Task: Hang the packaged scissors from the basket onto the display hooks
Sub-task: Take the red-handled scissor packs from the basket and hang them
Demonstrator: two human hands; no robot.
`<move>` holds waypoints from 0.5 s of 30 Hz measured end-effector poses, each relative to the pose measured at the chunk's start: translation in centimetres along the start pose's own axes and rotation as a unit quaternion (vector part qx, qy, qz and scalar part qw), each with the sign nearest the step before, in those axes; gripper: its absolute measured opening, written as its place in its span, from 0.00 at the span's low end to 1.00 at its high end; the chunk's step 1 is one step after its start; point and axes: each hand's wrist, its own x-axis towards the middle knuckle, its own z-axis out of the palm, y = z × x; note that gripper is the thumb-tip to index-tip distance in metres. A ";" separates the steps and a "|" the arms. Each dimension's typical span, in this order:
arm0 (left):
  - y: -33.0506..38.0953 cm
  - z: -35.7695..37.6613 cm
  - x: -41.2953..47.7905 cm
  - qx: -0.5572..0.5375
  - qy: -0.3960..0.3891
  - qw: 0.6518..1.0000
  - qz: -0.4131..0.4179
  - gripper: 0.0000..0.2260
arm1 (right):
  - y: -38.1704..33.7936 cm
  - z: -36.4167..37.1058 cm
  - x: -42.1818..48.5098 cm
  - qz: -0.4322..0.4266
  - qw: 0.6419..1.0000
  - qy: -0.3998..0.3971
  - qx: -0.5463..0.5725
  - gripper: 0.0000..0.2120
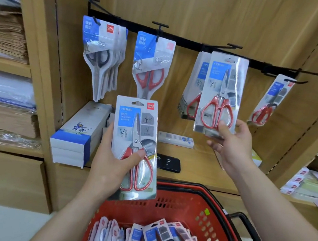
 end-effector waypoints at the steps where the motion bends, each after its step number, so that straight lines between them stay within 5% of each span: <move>1: 0.0 0.1 0.0 0.001 -0.003 1.000 0.000 0.33 | 0.1 0.0 0.2 0.001 1.000 0.000 -0.003 0.08; 15: -0.8 0.1 0.3 0.018 -0.002 1.000 0.015 0.34 | 1.4 2.5 4.4 -0.043 0.996 0.030 -0.073 0.31</move>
